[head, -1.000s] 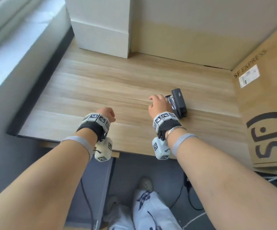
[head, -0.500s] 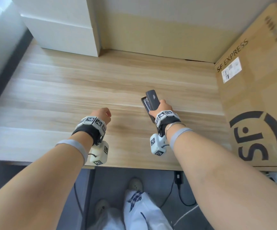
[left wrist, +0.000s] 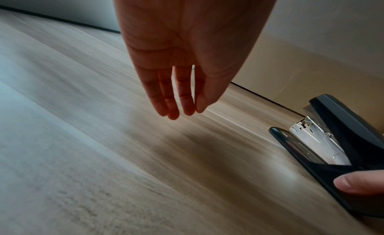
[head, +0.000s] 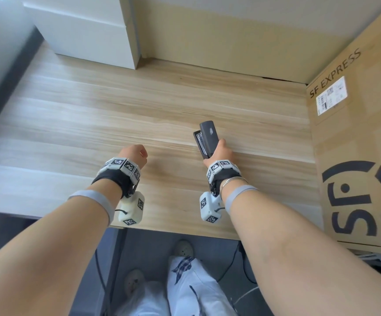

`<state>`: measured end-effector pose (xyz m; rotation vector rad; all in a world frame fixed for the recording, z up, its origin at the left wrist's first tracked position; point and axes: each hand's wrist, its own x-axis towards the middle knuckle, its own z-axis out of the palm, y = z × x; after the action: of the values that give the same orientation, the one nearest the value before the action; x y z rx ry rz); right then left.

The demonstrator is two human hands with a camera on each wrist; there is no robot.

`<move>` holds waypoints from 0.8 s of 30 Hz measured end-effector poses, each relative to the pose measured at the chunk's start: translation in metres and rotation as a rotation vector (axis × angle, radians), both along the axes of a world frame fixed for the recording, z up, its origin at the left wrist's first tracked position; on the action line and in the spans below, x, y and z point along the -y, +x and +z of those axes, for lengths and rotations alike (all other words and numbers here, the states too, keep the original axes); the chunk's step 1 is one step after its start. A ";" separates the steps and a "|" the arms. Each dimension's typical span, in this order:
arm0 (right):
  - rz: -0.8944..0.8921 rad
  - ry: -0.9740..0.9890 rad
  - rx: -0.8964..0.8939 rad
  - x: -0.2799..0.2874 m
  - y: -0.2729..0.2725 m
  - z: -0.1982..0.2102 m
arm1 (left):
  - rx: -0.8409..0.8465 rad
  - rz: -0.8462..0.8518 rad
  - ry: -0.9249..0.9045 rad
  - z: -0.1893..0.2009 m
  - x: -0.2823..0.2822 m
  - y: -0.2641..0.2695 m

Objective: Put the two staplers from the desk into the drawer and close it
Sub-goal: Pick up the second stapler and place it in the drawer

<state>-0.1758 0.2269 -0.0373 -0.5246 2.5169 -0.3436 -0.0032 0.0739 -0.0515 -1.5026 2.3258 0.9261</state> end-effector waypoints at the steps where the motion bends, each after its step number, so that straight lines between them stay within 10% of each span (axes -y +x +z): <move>1: 0.001 -0.003 -0.006 0.001 0.002 0.002 | -0.003 0.005 -0.002 0.000 0.001 0.002; 24: 0.319 -0.187 -0.020 0.063 0.232 0.047 | -0.012 0.142 -0.071 0.020 0.020 0.194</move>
<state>0.0559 0.1642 0.0100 -0.9925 2.3806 -0.4530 0.1910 0.0536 -0.0319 -1.7144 2.3074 0.8965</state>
